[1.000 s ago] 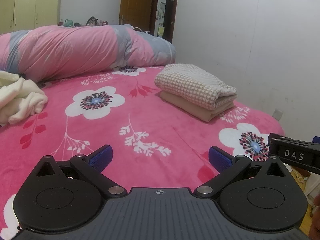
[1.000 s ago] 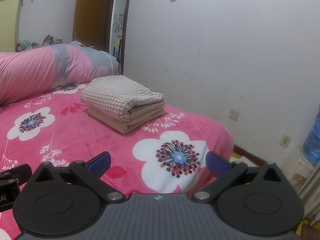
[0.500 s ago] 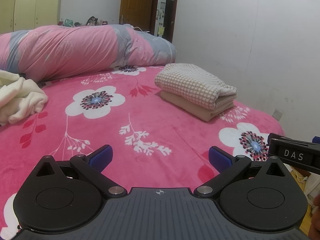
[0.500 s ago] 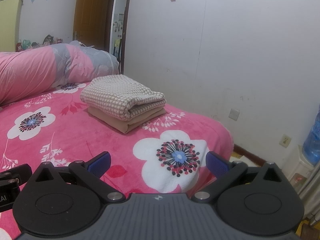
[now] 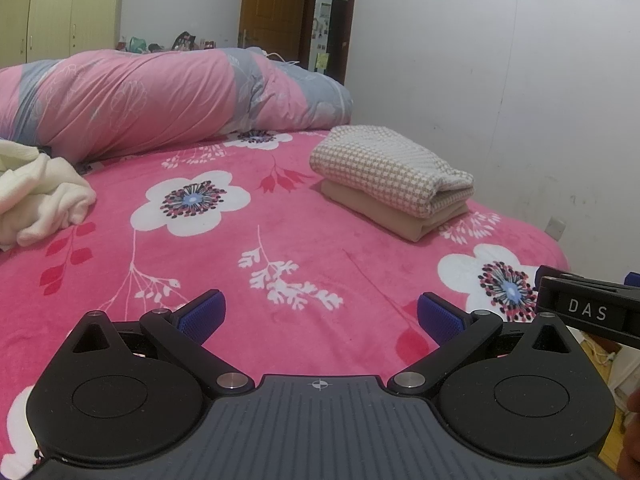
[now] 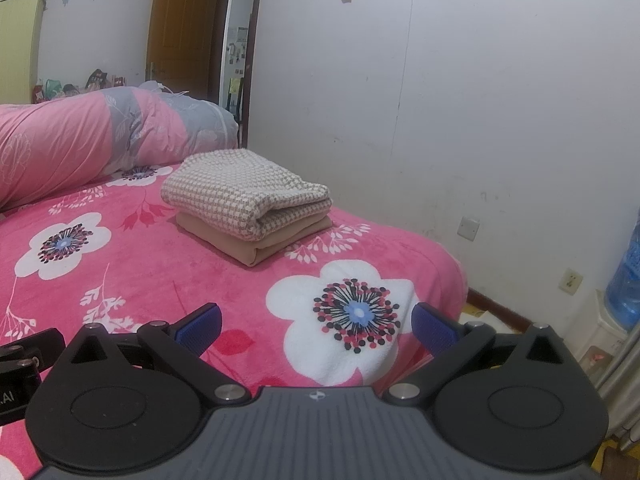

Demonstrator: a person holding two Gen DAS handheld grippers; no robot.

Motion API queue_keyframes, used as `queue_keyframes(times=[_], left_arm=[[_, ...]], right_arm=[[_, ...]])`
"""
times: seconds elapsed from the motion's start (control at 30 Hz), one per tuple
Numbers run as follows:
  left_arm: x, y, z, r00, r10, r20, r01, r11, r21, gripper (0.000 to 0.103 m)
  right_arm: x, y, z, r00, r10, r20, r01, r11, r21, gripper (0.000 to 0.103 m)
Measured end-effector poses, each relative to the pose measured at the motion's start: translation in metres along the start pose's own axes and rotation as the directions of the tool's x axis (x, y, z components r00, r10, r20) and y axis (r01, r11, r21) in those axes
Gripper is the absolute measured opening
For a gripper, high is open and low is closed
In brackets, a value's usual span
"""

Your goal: Fold clothes

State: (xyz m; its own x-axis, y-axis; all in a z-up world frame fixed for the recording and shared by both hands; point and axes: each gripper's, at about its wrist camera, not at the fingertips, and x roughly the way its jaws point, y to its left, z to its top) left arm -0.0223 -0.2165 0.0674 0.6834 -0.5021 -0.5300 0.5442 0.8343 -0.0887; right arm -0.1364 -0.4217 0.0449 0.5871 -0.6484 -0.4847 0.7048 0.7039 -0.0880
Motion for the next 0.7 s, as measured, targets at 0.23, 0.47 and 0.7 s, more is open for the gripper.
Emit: queue_keyframes(times=[0.23,0.47,0.7], left_arm=[[0.0003,0.0003,-0.0003,1.000,0.000,-0.001,0.000,1.000,0.001,0.103],[0.0004,0.0014,0.0000,1.000,0.000,-0.002,0.000,1.000,0.000,0.103],[0.0003,0.0017,-0.0005,1.000,-0.001,-0.004,0.001,1.000,0.001,0.103]], right_arm=[[-0.0011,0.0013,-0.0009,1.000,0.000,0.000,0.000,1.000,-0.001,0.103],[-0.0004,0.0011,-0.0015,1.000,0.000,0.000,0.000,1.000,0.001,0.103],[-0.0004,0.0015,-0.0015,1.000,0.001,0.000,-0.001,1.000,-0.001,0.103]])
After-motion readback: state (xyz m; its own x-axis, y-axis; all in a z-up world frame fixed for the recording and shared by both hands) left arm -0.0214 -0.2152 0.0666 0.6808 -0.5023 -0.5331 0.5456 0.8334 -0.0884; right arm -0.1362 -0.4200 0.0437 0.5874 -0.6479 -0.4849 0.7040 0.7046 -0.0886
